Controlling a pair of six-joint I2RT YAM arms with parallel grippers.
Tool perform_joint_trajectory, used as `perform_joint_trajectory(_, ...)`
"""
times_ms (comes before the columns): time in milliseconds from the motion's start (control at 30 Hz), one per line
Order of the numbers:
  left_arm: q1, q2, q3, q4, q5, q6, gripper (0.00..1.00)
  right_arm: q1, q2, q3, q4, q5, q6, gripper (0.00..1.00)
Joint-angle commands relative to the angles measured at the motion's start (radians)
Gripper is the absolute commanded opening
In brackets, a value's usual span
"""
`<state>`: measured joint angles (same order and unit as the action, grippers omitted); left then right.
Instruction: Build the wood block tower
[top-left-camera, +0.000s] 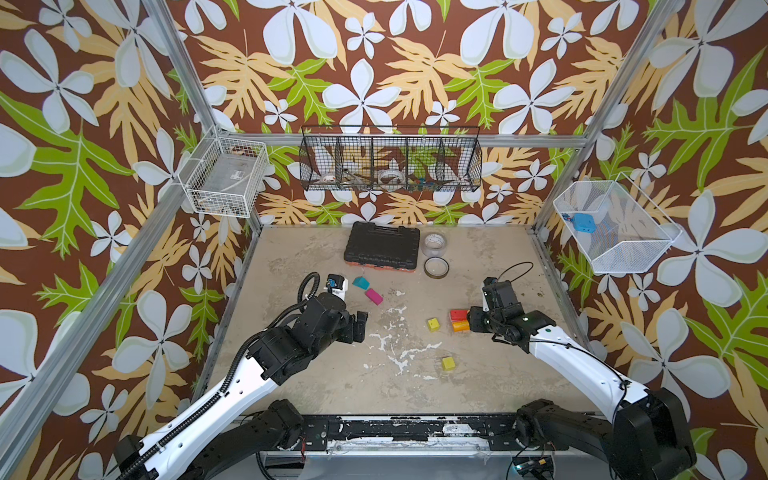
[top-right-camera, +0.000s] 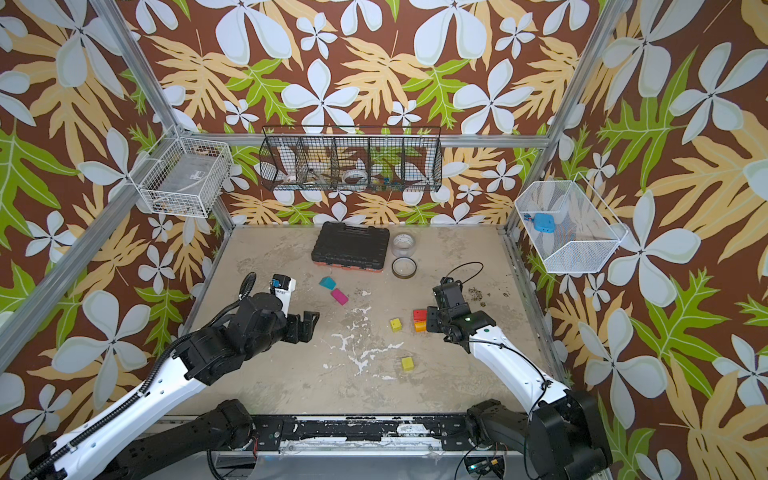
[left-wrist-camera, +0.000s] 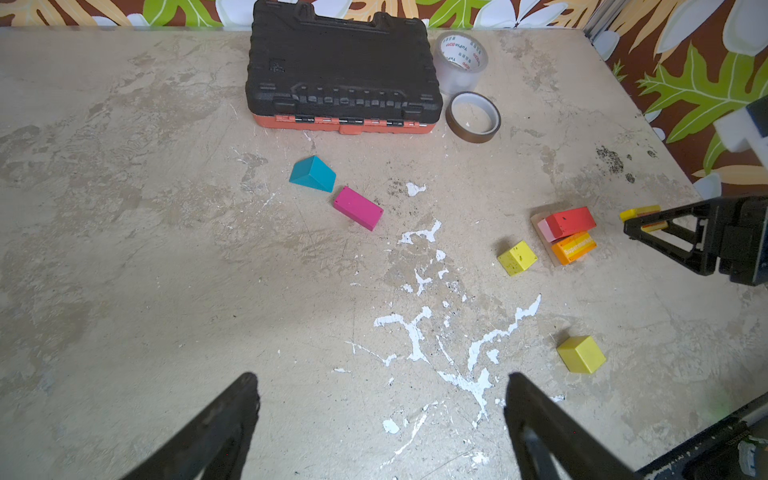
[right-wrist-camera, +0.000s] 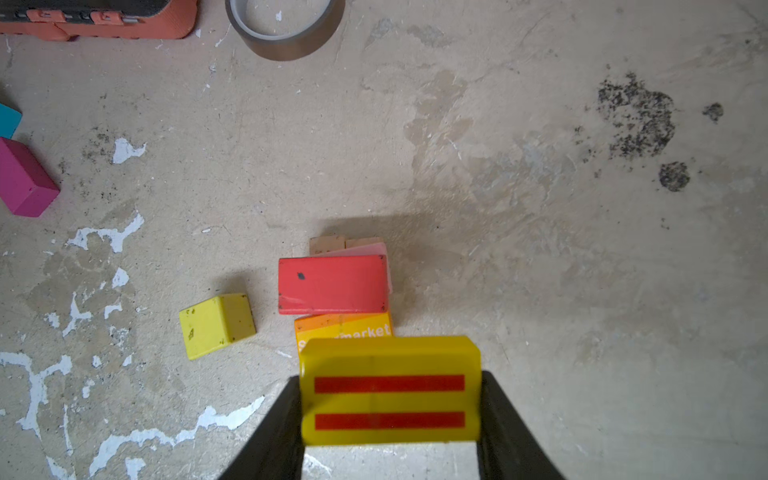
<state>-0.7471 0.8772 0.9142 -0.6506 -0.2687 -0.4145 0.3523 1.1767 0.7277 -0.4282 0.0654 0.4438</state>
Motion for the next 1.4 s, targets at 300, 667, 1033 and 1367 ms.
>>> perform_joint_trajectory(300, 0.002, 0.007, 0.0, 0.009, -0.009, 0.0, 0.93, -0.002, 0.029, -0.032, 0.029, -0.039, -0.001, 0.25)
perform_joint_trajectory(667, 0.002, 0.017, 0.0, 0.009, -0.014, -0.003, 0.93, 0.003, 0.048, -0.063, 0.058, -0.073, 0.015, 0.28)
perform_joint_trajectory(1033, 0.002, 0.019, 0.0, 0.006, -0.015, -0.005, 0.93, 0.029, 0.069, -0.044, 0.043, -0.033, 0.012, 0.31)
perform_joint_trajectory(1367, 0.002, 0.016, 0.002, 0.007, -0.015, -0.003, 0.93, 0.04, 0.097, -0.018, 0.036, -0.007, 0.002, 0.32)
